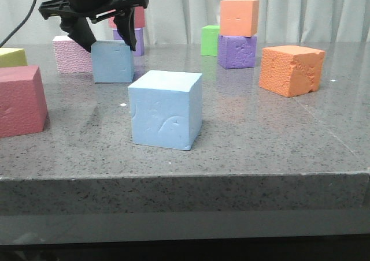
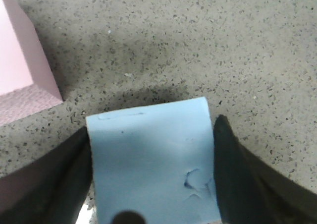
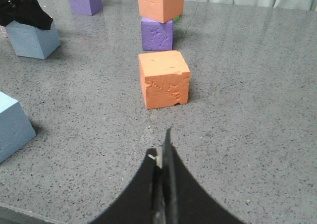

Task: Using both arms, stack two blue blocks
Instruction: 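Lower the left gripper onto the far light-blue cube and grasp it, then lift the far light-blue cube with the left gripper over the placed cube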

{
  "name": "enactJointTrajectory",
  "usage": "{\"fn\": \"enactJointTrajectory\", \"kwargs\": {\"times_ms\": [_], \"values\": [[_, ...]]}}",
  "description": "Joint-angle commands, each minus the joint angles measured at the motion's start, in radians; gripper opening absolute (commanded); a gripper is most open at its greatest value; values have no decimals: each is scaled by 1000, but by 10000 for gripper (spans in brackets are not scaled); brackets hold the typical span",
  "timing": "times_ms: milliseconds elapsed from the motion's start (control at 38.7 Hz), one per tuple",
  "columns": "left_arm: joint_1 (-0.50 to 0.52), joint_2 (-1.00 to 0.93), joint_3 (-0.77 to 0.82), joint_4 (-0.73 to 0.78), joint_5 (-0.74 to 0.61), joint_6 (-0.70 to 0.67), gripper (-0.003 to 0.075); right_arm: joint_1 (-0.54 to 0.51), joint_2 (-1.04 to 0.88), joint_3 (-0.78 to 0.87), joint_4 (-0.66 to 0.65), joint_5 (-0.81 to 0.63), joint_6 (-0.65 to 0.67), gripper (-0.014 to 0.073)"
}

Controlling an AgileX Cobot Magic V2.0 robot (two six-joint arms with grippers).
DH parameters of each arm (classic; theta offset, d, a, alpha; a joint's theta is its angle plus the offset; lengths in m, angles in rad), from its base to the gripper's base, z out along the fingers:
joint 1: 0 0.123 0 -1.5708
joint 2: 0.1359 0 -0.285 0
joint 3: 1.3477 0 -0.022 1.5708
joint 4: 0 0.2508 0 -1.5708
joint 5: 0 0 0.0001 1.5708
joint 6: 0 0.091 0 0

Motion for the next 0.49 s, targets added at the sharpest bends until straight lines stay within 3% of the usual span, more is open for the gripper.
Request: {"fn": "enactJointTrajectory", "kwargs": {"times_ms": [0, 181, 465], "values": [[-5, -61, -34, -19, -39, 0, 405, -6, 5, -24, 15, -79, -10, -68], [-5, -72, -92, -18, 15, 11, 405, -6, 5, -24, 15, -80, -10, -68], [-14, -72, -332, -20, 313, 124, 405, -6, 5, -21, 15, -83, -10, -68]]}}
